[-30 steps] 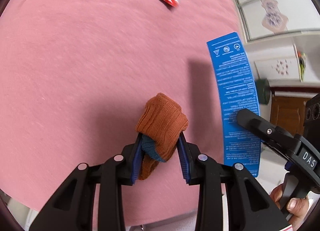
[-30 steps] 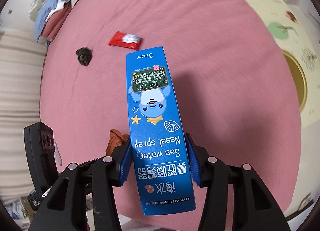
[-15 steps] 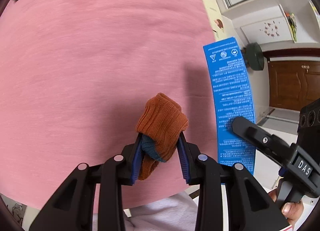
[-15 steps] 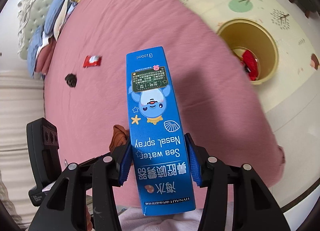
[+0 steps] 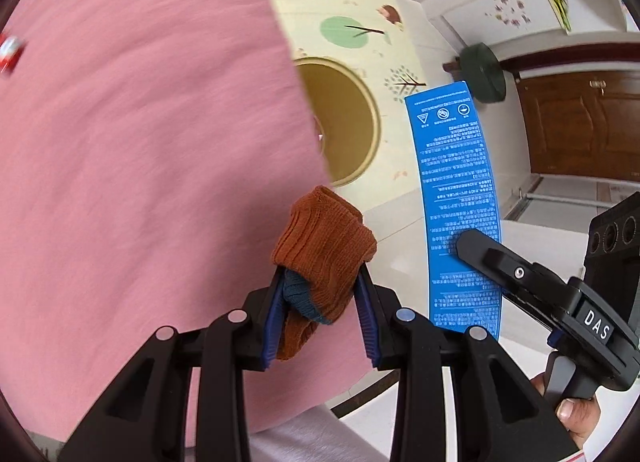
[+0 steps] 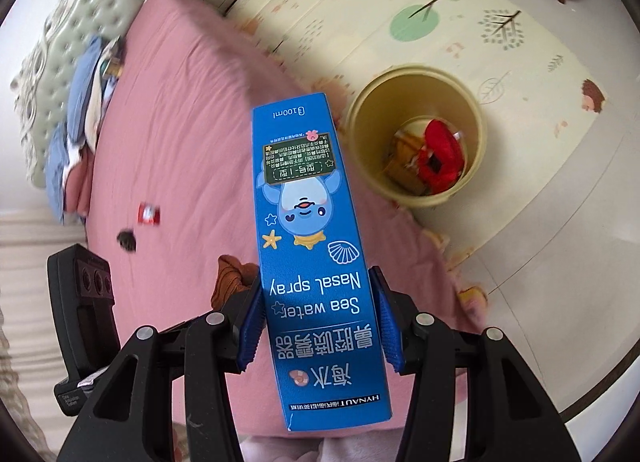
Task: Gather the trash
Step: 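Carry the sock and box over the yellow bin and open both tools, then move both tools back over the bed toward the red wrapper and dark sock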
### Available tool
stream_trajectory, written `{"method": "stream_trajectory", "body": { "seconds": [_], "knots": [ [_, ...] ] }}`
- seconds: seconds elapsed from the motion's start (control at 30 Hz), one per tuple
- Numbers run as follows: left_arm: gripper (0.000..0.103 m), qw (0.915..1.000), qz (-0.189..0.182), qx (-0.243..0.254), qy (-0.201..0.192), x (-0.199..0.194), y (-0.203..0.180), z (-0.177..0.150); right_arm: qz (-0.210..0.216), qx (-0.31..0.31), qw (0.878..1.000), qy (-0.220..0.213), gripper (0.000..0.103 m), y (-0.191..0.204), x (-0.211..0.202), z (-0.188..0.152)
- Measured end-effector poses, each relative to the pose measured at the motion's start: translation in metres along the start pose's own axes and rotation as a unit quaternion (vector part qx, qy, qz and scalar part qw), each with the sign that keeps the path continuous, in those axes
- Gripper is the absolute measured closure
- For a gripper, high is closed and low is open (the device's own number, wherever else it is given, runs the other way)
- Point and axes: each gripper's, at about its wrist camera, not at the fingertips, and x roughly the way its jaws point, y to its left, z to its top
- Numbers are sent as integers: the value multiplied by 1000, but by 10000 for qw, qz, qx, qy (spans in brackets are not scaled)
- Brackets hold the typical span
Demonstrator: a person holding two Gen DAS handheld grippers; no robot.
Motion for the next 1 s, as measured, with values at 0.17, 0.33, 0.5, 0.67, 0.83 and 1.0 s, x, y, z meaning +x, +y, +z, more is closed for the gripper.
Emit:
{"method": "stream_trajectory", "body": {
  "seconds": [0.17,0.33,0.5,0.67,0.83,1.0],
  "knots": [
    [70,9997,28,247,63,8,-22,23,31,255,9995,-178,55,-28,-13,28],
    [70,9994,-30,331,52,15,-41,52,37,359,9990,-263,55,-44,-16,59],
    [69,9992,37,375,136,30,-51,83,119,440,9988,-158,55,-54,-8,88],
    [66,9987,36,493,104,36,-62,104,93,406,9989,-218,53,-52,-8,111],
    [21,9983,78,572,-44,30,-68,114,-42,594,9977,-337,43,-59,-11,132],
    [20,9981,223,574,-1,26,-62,115,-33,673,9972,-319,43,-62,-14,136]
  ]
}}
